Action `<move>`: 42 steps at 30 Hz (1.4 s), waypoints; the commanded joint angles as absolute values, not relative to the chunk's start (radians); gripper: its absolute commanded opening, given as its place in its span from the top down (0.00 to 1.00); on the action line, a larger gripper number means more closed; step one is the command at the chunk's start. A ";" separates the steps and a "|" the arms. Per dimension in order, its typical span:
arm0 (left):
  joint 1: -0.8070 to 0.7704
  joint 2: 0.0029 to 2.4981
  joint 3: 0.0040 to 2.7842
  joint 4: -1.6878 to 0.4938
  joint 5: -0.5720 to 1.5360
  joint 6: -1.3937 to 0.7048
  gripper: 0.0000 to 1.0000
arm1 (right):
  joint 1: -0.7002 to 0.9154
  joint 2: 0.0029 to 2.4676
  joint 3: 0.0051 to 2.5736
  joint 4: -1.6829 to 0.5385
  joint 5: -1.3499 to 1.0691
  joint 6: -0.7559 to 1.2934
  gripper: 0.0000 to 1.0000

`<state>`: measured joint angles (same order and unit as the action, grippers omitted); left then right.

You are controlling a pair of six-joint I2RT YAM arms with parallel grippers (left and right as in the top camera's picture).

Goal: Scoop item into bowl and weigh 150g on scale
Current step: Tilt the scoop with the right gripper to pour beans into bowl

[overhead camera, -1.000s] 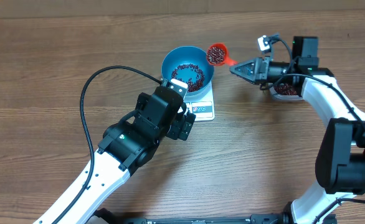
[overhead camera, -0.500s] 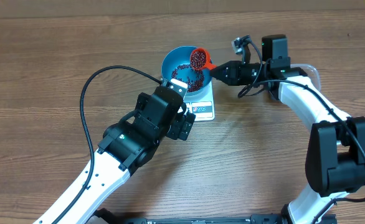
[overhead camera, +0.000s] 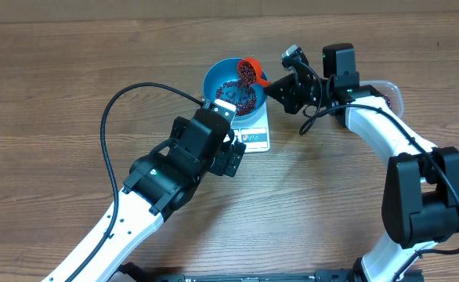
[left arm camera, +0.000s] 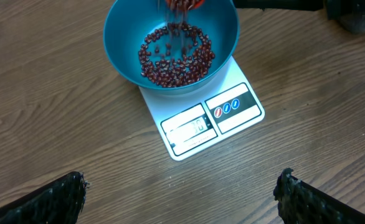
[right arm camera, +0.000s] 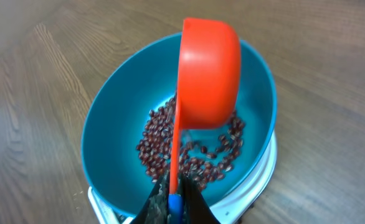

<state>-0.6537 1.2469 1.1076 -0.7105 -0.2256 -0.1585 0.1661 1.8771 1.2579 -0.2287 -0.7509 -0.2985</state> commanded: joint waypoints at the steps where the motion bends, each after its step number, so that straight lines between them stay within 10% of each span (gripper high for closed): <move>1: -0.648 1.255 1.116 -0.707 -0.243 -0.172 0.00 | 0.168 1.880 1.264 -0.187 -0.749 -0.350 0.96; 29: -0.648 1.255 1.116 -0.707 -0.243 -0.172 0.01 | 0.169 1.880 1.264 -0.157 -0.752 -1.022 0.96; 42: -0.648 1.255 1.116 -0.707 -0.243 -0.172 0.01 | 0.168 1.876 1.265 -0.150 -0.702 -0.944 0.96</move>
